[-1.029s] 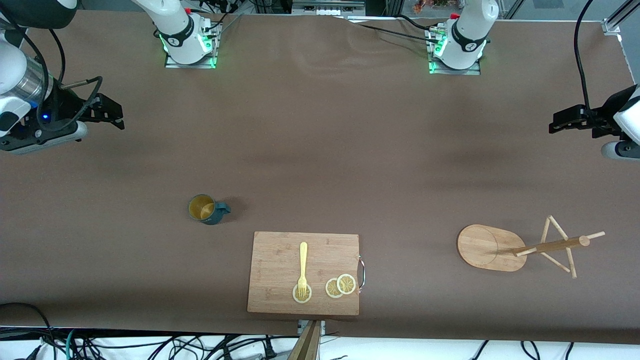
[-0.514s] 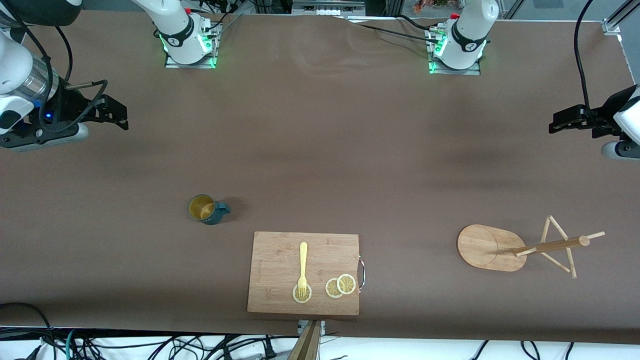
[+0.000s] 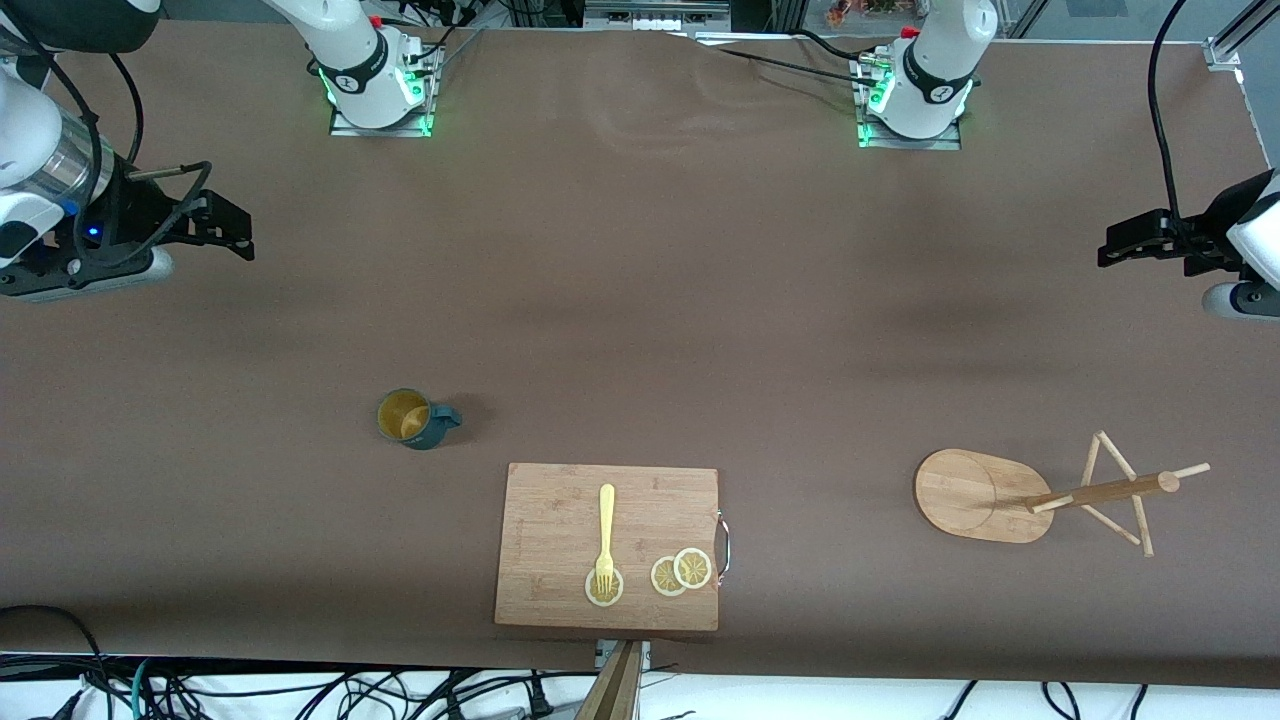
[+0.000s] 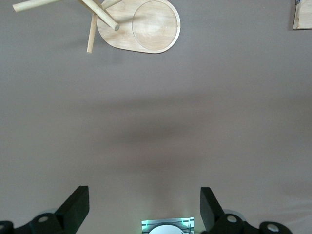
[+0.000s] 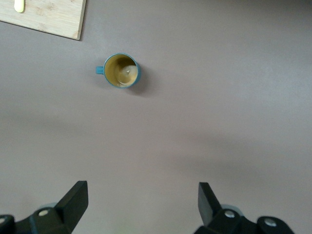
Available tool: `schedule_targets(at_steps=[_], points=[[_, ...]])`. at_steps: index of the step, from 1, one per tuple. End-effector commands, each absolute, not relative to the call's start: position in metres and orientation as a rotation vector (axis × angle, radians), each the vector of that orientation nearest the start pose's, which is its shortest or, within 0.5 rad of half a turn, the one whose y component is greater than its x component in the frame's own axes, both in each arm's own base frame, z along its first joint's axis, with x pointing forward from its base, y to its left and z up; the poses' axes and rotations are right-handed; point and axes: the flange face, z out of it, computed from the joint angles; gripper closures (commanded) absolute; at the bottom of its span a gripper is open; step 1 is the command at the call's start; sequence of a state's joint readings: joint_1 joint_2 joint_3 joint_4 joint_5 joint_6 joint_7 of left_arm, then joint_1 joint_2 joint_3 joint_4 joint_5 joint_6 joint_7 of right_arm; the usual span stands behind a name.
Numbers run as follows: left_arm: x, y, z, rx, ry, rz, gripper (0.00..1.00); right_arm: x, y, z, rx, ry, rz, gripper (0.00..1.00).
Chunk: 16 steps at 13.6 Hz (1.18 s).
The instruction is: Pass cup and hang on rack
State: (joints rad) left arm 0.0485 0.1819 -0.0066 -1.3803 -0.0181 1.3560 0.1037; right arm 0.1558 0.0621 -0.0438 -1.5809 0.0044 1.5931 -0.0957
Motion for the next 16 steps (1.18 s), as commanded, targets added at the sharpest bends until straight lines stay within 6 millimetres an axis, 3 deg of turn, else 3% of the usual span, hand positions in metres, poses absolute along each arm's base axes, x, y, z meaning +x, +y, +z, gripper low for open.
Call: schedule_targets(at_steps=[1,14,16], points=[[0.590,0.023,0.597,-3.157,0.122,0.313,0.00,0.568,0.062,0.589,-3.123,-0.298,0.091,0.00],[0.590,0.023,0.597,-3.158,0.122,0.310,0.00,0.568,0.061,0.587,-3.129,-0.298,0.096,0.00],[0.590,0.025,0.597,-3.158,0.117,0.310,0.00,0.574,0.059,0.576,-3.129,-0.294,0.125,0.00]])
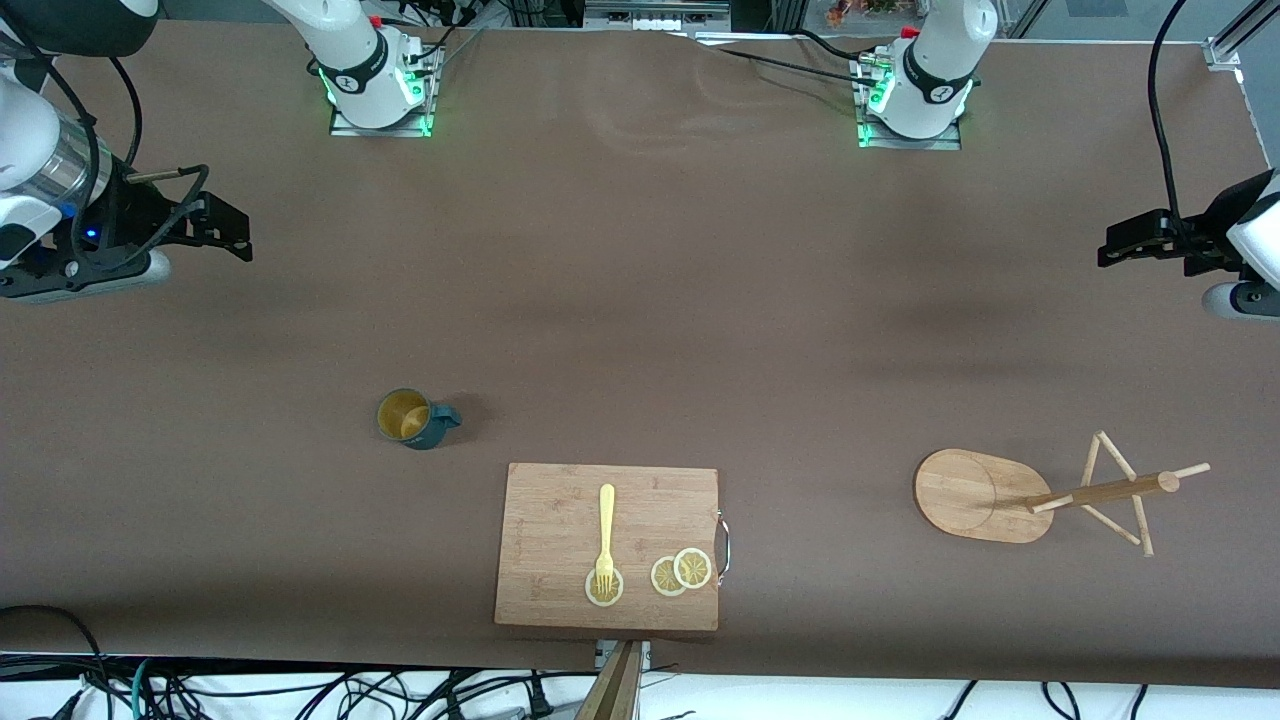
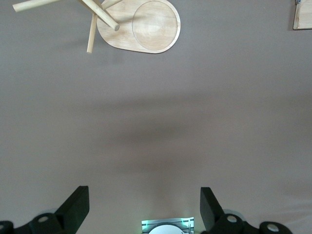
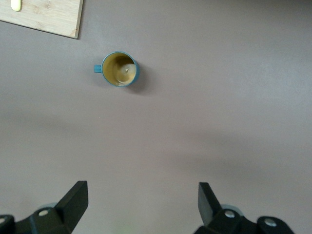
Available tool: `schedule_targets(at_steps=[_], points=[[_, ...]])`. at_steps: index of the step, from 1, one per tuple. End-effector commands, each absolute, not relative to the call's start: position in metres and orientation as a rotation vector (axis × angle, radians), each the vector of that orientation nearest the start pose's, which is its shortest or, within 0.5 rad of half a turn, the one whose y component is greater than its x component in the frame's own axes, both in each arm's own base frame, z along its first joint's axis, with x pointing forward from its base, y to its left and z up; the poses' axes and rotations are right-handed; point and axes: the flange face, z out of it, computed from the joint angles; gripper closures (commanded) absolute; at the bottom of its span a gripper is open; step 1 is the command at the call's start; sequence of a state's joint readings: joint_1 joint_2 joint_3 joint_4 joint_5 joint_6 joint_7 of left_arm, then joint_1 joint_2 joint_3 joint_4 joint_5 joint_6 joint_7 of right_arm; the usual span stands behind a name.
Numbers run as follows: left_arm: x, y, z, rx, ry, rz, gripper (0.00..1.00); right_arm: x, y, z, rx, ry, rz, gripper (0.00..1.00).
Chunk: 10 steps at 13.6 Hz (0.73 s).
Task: Pass cup and hang on rack
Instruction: 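Reach the right gripper down over the teal mug rim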
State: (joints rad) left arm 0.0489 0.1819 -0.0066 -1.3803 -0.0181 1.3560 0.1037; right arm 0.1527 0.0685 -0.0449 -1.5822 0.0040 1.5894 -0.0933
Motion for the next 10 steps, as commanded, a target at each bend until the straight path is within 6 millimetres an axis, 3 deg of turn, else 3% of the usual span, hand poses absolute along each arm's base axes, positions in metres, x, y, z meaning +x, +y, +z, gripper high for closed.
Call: schedule_targets(at_steps=[1,4,5,6,7,10], points=[[0.590,0.023,0.597,-3.158,0.122,0.310,0.00,0.573,0.059,0.577,-3.128,-0.291,0.123,0.00],[0.590,0.024,0.597,-3.156,0.119,0.313,0.00,0.577,0.060,0.568,-3.118,-0.287,0.144,0.00],[0.590,0.025,0.597,-3.158,0.117,0.313,0.00,0.585,0.063,0.546,-3.118,-0.299,0.206,0.00],[0.590,0.024,0.597,-3.158,0.120,0.310,0.00,0.596,0.069,0.506,-3.118,-0.309,0.317,0.00],[0.590,0.021,0.597,-3.157,0.124,0.311,0.00,0.597,0.073,0.482,-3.107,-0.308,0.442,0.00],[0.590,0.023,0.597,-3.156,0.119,0.311,0.00,0.605,0.073,0.475,-3.107,-0.312,0.395,0.00]])
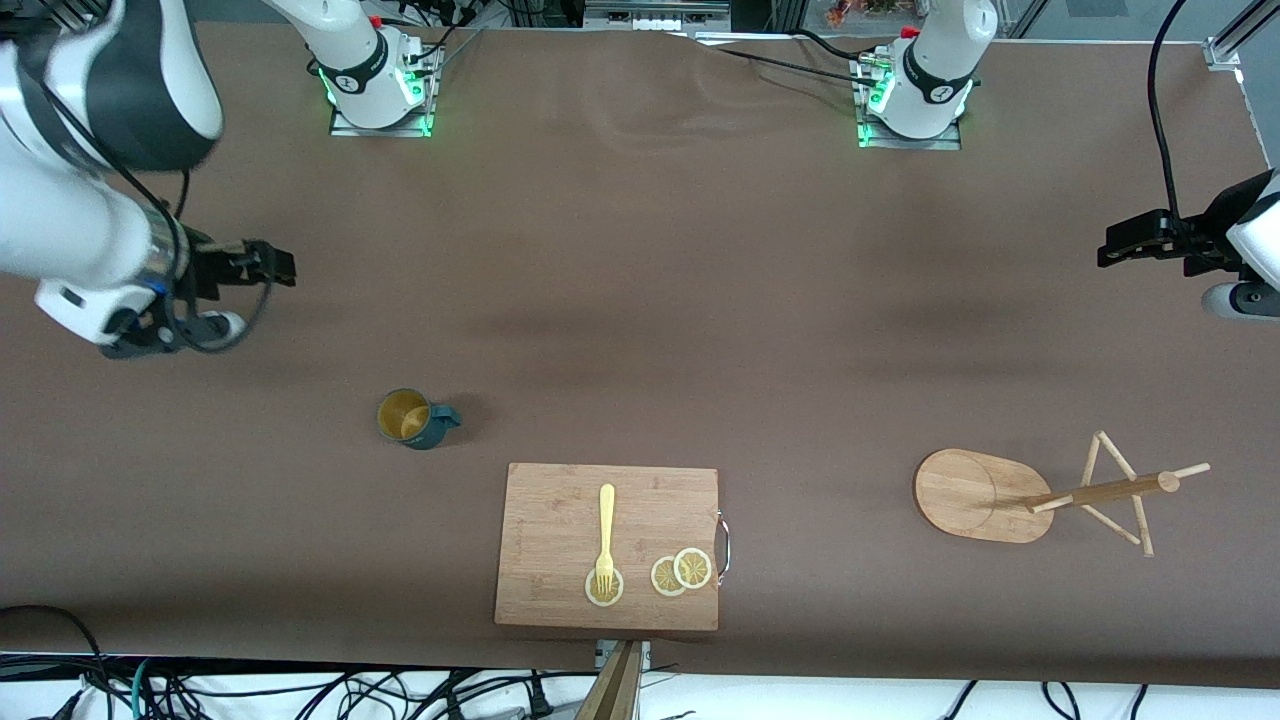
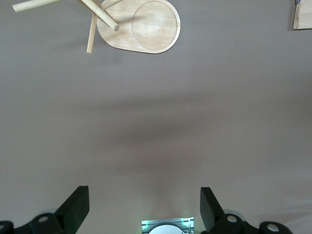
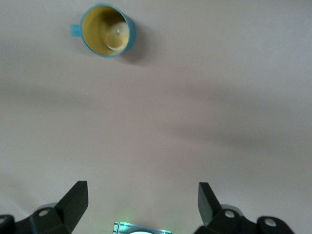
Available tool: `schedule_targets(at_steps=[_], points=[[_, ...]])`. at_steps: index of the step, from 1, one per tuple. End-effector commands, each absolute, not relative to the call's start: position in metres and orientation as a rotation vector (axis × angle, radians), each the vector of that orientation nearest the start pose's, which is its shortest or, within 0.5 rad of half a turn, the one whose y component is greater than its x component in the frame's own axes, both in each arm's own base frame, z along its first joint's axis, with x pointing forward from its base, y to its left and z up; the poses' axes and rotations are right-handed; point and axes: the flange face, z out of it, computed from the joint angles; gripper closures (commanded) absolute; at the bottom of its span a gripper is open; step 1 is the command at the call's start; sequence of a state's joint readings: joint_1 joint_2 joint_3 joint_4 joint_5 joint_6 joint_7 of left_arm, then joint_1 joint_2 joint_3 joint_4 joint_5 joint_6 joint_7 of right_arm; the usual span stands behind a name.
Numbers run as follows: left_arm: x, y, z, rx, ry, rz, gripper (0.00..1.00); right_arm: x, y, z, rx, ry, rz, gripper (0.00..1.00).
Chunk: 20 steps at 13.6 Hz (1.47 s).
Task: Pass cup and hang on rack
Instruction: 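Reach the right gripper down over the teal mug rim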
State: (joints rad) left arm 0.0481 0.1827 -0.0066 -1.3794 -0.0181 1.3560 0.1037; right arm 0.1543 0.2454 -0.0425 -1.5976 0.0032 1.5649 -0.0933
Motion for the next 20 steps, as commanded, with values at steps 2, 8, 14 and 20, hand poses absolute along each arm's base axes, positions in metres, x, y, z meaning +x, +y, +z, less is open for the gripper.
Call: schedule_targets(at_steps=[2,8,14,20], points=[[0.590,0.021,0.597,-3.155,0.124,0.313,0.00,0.619,0.086,0.448,-3.114,-0.318,0.325,0.00],[0.590,0.022,0.597,-3.156,0.122,0.311,0.00,0.660,0.132,0.314,-3.079,-0.349,0.215,0.00],[0.590,0.021,0.597,-3.157,0.124,0.313,0.00,0.671,0.127,0.272,-3.073,-0.310,0.179,0.01],[0.590,0.024,0.596,-3.158,0.122,0.313,0.00,0.674,0.128,0.251,-3.067,-0.295,0.165,0.27]])
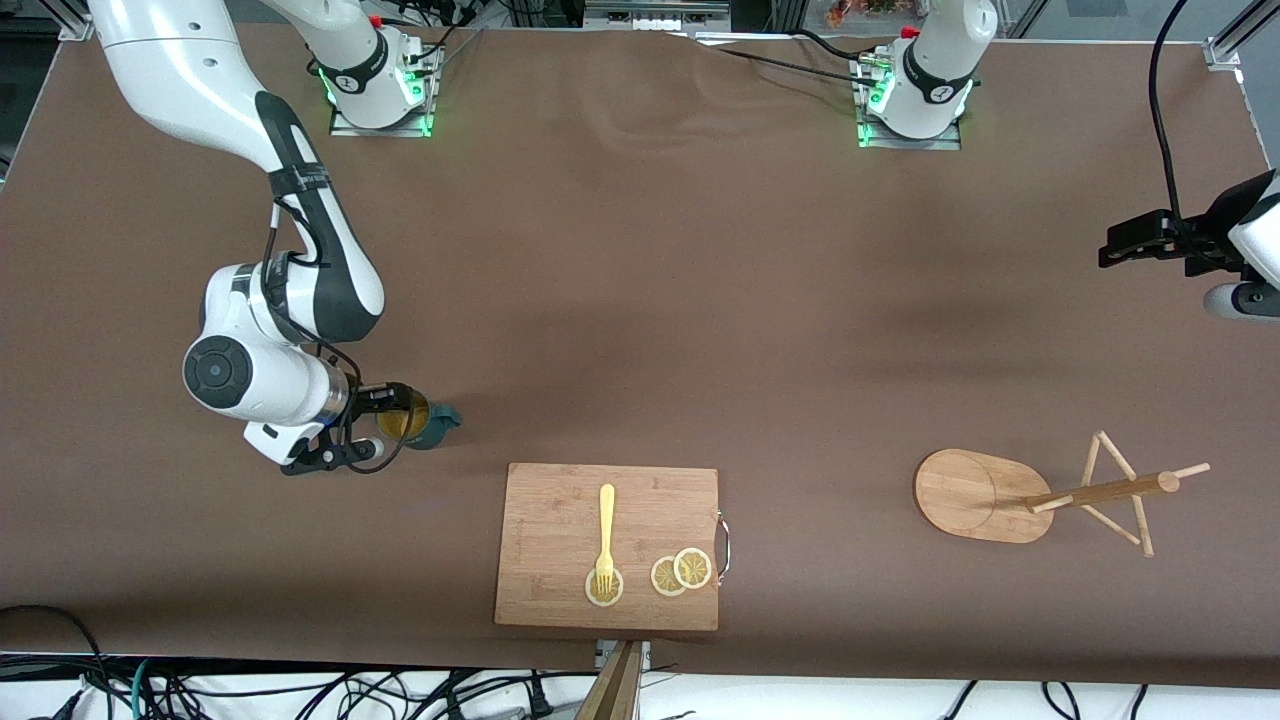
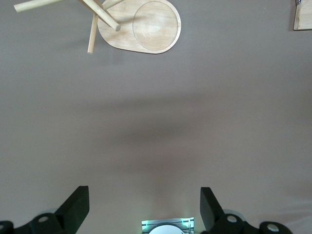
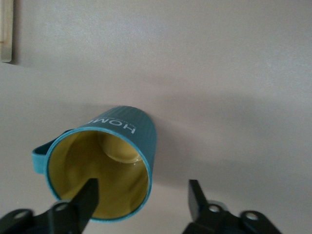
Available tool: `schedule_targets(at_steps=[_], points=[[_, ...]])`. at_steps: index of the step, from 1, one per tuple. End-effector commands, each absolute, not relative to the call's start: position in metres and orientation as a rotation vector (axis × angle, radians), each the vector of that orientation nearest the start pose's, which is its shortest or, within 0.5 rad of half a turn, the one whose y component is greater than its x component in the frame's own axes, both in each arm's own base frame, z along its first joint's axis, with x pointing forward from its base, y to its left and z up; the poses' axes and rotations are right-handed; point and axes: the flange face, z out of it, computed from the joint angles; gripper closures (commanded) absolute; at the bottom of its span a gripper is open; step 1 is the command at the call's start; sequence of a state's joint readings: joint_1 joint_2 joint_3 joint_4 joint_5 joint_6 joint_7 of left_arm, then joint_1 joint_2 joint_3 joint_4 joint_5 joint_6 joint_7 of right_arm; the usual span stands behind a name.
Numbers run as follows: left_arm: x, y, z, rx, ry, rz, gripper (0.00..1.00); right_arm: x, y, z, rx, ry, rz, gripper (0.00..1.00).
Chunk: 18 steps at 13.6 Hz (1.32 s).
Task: Pass cup and hang on rack
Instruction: 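Close the right gripper on the teal mug rim, then carry the mug with the right gripper toward the left gripper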
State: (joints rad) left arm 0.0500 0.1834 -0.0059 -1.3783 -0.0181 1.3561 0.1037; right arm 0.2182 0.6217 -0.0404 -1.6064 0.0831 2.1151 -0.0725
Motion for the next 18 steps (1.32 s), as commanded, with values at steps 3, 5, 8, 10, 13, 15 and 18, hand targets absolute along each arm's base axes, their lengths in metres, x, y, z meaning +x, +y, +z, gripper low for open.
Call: schedule_targets(at_steps=[3,5,8,10,13,15,18], points=[[0.592,0.027,0.591,-3.161,0.120,0.325,0.00,0.674,0.131,0.244,-3.067,-0.302,0.172,0.60],[0.592,0.027,0.590,-3.161,0.118,0.330,0.00,0.673,0.132,0.242,-3.067,-0.304,0.177,0.77],[0.593,0.026,0.591,-3.157,0.112,0.327,0.00,0.671,0.133,0.236,-3.061,-0.295,0.191,1.00],[0.592,0.027,0.591,-3.156,0.112,0.327,0.00,0.671,0.135,0.237,-3.036,-0.265,0.194,1.00],[0.593,0.024,0.592,-3.150,0.116,0.325,0.00,0.669,0.172,0.252,-2.993,-0.270,0.172,1.00],[0.594,0.021,0.598,-3.148,0.120,0.301,0.00,0.662,0.207,0.262,-3.008,-0.131,0.200,1.00],[0.600,0.025,0.599,-3.149,0.110,0.287,0.00,0.641,0.282,0.284,-3.043,0.044,0.272,1.00]])
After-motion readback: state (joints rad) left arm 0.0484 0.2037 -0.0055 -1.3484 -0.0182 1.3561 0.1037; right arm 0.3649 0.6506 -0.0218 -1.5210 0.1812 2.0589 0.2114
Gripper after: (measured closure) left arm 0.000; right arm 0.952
